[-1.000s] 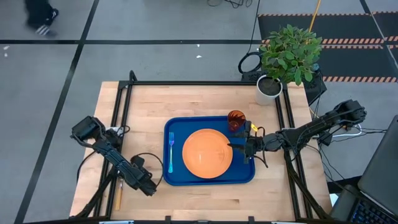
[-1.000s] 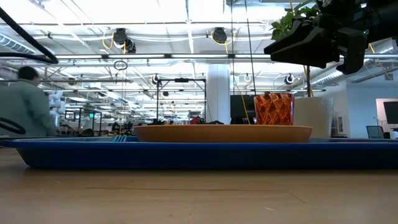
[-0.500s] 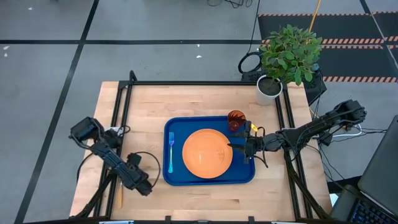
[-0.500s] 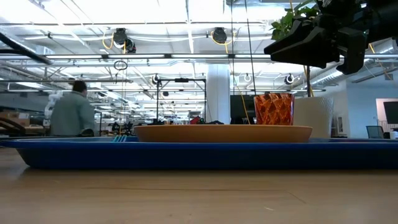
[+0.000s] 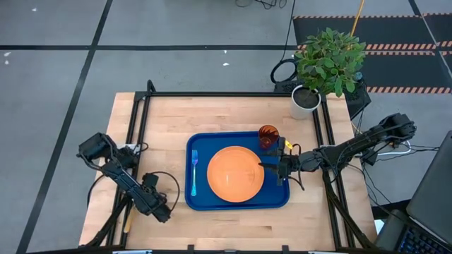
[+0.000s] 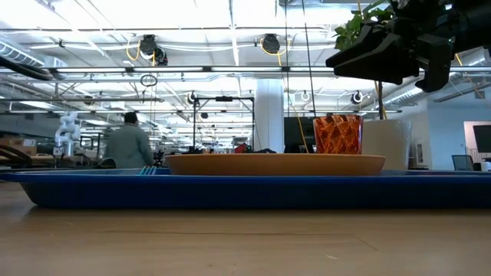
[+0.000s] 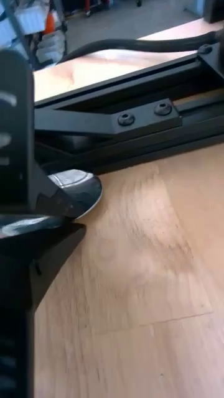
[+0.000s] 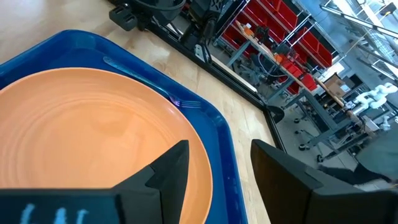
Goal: Pick and place plate/cup/fork/spoon on tray
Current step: Put the orange fork to the right of the blue fork on the blue tray
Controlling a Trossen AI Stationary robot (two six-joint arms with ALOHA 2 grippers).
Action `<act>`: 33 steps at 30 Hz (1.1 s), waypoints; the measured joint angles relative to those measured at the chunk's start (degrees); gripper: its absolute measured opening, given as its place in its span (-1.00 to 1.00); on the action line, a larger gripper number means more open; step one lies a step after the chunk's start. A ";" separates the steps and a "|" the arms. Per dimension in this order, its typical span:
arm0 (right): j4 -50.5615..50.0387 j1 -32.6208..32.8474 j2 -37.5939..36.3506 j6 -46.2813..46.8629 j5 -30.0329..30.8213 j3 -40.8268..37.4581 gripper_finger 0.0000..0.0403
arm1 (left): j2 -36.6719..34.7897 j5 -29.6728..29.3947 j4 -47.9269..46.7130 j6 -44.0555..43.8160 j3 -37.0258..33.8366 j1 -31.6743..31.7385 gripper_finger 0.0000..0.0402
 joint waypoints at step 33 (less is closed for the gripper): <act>0.15 -1.57 0.00 0.44 -1.58 0.00 -0.16 | 0.11 -25.33 7.78 18.52 10.56 22.92 -0.98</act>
